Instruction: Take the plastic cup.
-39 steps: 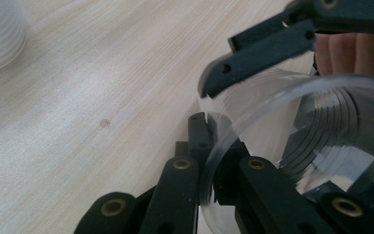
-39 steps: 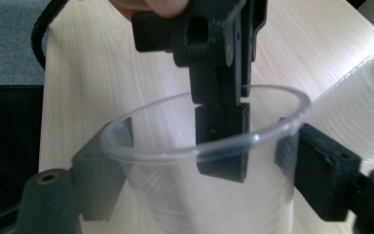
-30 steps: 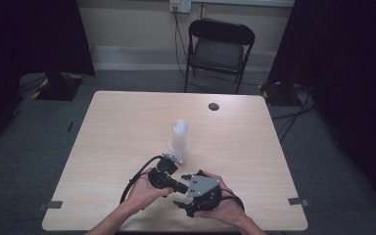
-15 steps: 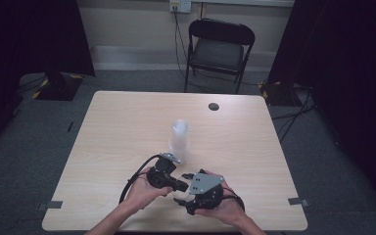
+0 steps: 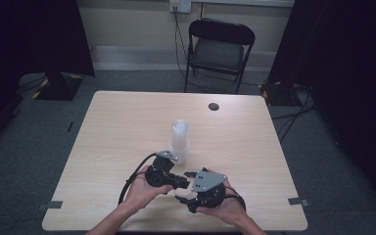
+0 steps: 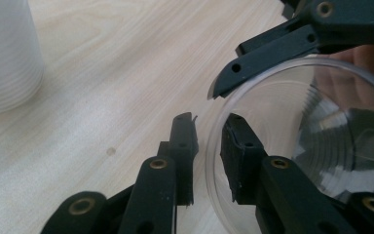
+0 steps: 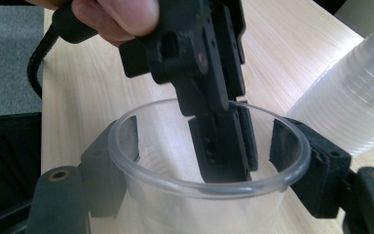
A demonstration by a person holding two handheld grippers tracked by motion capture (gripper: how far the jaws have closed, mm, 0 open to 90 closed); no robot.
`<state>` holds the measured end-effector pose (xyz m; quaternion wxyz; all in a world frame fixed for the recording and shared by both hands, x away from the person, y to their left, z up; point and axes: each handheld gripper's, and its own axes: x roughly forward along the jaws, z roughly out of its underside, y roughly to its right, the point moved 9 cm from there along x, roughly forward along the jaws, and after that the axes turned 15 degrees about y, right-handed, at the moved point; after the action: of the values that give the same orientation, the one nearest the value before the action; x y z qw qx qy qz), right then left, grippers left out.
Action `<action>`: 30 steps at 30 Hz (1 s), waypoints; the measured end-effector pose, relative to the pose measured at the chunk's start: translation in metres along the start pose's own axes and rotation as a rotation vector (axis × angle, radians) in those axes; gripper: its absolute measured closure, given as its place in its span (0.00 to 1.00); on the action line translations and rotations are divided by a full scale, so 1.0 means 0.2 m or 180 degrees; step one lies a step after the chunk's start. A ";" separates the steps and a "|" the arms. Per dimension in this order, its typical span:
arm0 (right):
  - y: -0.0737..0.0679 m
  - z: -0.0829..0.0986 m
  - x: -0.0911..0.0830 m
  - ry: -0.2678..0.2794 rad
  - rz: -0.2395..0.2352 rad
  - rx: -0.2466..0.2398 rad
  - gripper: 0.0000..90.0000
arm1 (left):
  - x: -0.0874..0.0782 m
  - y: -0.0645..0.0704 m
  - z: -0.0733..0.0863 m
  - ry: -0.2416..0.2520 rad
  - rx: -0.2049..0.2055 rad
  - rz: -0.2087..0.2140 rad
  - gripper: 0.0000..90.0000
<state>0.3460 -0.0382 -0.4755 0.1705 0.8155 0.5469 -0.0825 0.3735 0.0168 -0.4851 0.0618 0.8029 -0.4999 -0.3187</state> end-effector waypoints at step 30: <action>0.15 0.03 -0.06 0.0014 0.0390 0.0235 0.30 | -0.11 -0.02 -0.13 0.0676 0.0002 -0.0076 0.67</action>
<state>0.3682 -0.0612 -0.4717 0.1438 0.8534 0.4928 -0.0901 0.3858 0.0312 -0.4567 0.1104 0.8381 -0.4811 -0.2324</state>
